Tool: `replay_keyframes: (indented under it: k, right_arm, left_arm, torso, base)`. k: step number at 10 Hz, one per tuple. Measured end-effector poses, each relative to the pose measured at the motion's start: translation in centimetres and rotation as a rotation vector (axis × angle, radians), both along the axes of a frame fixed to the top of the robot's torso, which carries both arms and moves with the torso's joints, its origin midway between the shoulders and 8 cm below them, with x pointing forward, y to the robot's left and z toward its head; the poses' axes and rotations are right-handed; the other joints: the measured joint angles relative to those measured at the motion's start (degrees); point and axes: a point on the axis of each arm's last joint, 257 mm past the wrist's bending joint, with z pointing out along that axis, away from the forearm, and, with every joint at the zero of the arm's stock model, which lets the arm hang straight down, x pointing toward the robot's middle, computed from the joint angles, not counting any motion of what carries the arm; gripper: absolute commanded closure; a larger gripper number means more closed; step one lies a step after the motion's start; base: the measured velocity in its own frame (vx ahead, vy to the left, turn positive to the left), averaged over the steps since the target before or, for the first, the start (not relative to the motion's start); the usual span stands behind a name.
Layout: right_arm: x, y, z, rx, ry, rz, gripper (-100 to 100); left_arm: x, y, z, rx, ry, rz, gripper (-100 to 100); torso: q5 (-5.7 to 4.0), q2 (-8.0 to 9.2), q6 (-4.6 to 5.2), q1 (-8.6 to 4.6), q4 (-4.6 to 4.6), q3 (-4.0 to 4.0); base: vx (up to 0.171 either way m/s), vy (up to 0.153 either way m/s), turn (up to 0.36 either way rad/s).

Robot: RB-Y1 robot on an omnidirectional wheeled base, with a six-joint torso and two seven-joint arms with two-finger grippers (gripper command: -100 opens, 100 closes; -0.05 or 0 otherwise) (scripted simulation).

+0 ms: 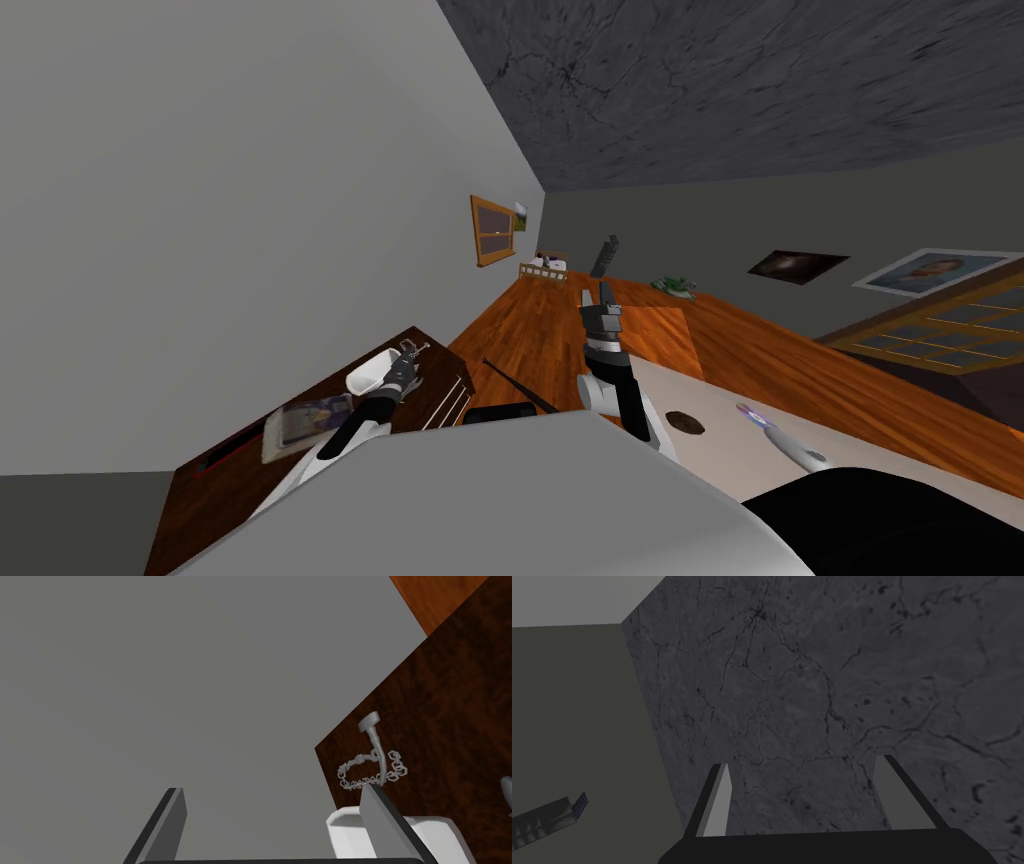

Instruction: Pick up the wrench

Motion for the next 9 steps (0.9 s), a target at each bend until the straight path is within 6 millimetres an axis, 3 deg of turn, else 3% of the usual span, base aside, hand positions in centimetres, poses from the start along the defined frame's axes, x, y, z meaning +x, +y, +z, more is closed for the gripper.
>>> replay_keyframes:
  k: [9]
  right_arm:
    - [0.0,0.0,0.0,0.0,0.0,0.0,0]
  left_arm:
    - [-6.9,6.9,-10.9,-0.21,0.308,0.216,-100]
  torso:
    - [-0.01,0.03,0.02,-0.02,0.01,0.02]
  base:
    - [-0.004,0.018,-0.144]
